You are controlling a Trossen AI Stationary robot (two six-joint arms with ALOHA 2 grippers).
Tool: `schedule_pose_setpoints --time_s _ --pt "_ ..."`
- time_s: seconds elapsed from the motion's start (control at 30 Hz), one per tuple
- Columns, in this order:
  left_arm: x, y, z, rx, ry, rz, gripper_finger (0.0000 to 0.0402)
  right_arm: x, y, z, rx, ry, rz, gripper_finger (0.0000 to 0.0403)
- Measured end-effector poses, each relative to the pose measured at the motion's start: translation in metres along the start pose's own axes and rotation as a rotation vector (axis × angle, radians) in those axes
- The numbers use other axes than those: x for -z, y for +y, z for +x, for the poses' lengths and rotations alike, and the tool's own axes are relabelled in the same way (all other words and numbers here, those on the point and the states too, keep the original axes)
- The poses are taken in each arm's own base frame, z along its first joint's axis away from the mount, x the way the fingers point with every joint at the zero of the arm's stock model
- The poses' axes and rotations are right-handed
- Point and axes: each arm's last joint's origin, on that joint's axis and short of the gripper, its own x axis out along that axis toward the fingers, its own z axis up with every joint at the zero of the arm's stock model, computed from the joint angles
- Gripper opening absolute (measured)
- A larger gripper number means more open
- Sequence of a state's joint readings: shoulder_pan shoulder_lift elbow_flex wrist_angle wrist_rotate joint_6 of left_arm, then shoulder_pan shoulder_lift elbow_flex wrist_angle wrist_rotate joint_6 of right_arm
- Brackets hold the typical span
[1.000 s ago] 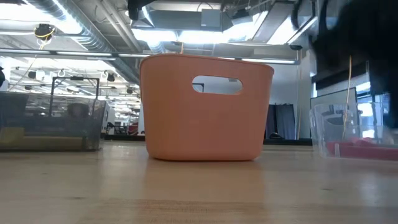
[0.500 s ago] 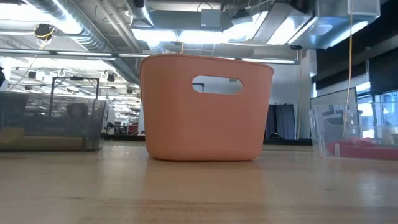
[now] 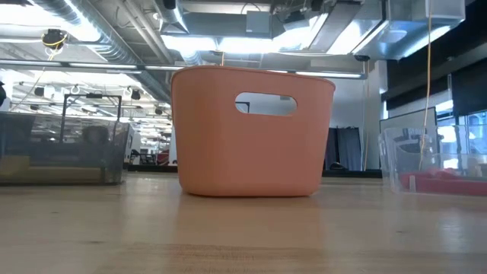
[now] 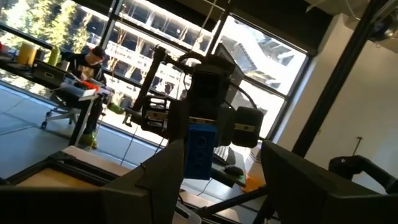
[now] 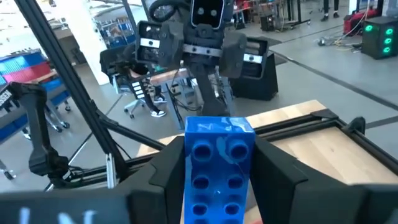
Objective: Sort & place blocks by color
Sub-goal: Put the right blue game piece into the orange bin, then put the blue game piece into the orange bin
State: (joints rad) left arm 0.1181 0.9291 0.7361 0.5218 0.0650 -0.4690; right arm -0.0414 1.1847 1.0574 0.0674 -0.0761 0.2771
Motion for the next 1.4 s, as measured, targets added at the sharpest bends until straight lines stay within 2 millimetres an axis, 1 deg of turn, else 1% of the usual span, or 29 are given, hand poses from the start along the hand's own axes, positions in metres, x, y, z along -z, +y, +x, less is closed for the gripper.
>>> schedule_pose_setpoints --time_s 0.23,0.3,0.37,0.5,0.6,0.67,0.77,0.83,0.9,1.13,1.2,1.33,1.4 --pt "0.002 -0.001 0.000 -0.008 0.012 0.000 0.0205 0.004 -0.002 0.006 -0.002 0.014 -0.022 0.0140" --pt "0.002 -0.001 0.000 -0.019 0.006 0.011 0.0205 0.007 -0.003 0.011 0.004 0.026 -0.008 0.0140" --pt "0.002 -0.001 0.000 -0.022 0.005 0.031 0.0205 0.020 -0.008 0.022 0.027 0.100 0.020 0.0140" --pt "0.002 -0.001 0.000 -0.021 0.006 0.049 0.0205 0.064 -0.023 0.054 0.090 0.308 0.062 0.0140" --pt "0.002 -0.001 0.000 -0.021 0.005 0.053 0.0205 0.094 -0.034 0.077 0.126 0.399 0.098 0.0140" --pt "0.002 -0.001 0.000 -0.020 0.005 0.053 0.0205 0.115 -0.041 0.089 0.174 0.456 0.123 0.0140" --pt "0.002 -0.001 0.000 -0.021 0.004 0.055 0.0205 0.141 -0.050 0.101 0.237 0.524 0.162 0.0140" --pt "0.002 -0.001 0.000 -0.020 0.005 0.055 0.0205 0.152 -0.054 0.107 0.249 0.542 0.169 0.0140" --pt "0.002 -0.001 0.000 -0.020 0.005 0.055 0.0205 0.157 -0.056 0.110 0.252 0.549 0.171 0.0140" --pt "0.002 -0.001 0.000 -0.021 0.006 0.055 0.0205 0.159 -0.058 0.112 0.252 0.547 0.166 0.0141" --pt "0.002 -0.001 0.000 -0.021 0.006 0.055 0.0205 0.159 -0.058 0.112 0.254 0.547 0.166 0.0168" --pt "0.002 -0.001 0.000 -0.021 0.006 0.055 0.0205 0.159 -0.059 0.112 0.255 0.546 0.167 0.0255" --pt "0.002 -0.001 0.000 -0.021 0.006 0.055 0.0205 0.159 -0.059 0.112 0.255 0.546 0.167 0.0287"
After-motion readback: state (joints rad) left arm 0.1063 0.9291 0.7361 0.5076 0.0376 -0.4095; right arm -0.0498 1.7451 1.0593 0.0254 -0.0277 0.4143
